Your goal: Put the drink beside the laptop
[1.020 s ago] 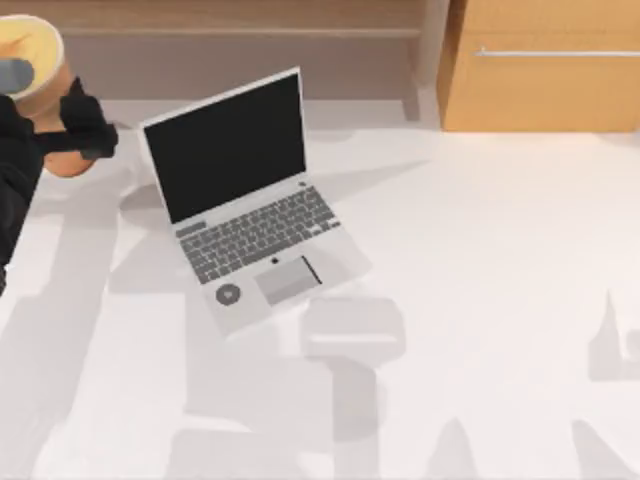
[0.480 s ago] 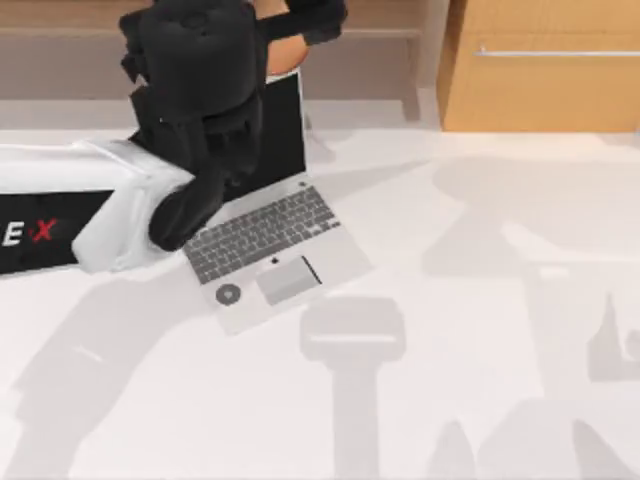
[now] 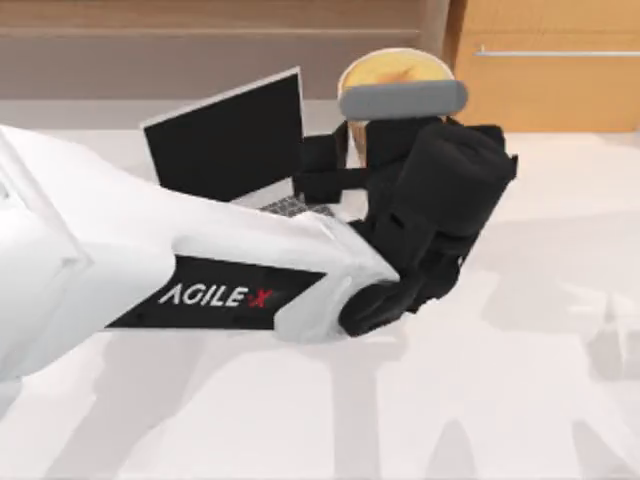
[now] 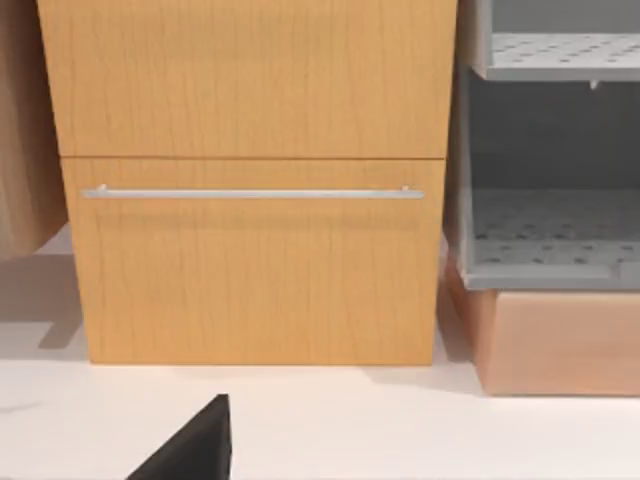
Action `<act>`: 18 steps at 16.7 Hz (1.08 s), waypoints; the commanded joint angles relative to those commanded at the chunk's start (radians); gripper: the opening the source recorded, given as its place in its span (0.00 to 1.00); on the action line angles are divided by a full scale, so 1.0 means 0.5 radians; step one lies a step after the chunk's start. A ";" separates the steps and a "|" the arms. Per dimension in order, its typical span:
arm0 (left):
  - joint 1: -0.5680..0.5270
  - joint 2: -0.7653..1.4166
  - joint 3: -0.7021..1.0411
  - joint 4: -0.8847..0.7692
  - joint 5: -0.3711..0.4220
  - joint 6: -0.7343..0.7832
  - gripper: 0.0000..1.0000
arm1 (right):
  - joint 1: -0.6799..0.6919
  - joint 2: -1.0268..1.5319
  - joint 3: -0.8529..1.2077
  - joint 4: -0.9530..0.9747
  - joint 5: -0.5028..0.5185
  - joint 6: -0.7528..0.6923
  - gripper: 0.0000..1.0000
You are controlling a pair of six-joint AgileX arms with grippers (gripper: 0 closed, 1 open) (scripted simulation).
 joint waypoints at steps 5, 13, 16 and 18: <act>-0.078 0.107 0.027 -0.097 -0.072 -0.014 0.00 | 0.000 0.000 0.000 0.000 0.000 0.000 1.00; -0.071 0.120 0.026 -0.049 -0.074 -0.008 0.00 | 0.000 0.000 0.000 0.000 0.000 0.000 1.00; -0.075 0.141 0.028 0.006 -0.080 -0.009 0.00 | 0.000 0.000 0.000 0.000 0.000 0.000 1.00; -0.078 0.156 0.024 0.042 -0.083 -0.011 0.00 | 0.000 0.000 0.000 0.000 0.000 0.000 1.00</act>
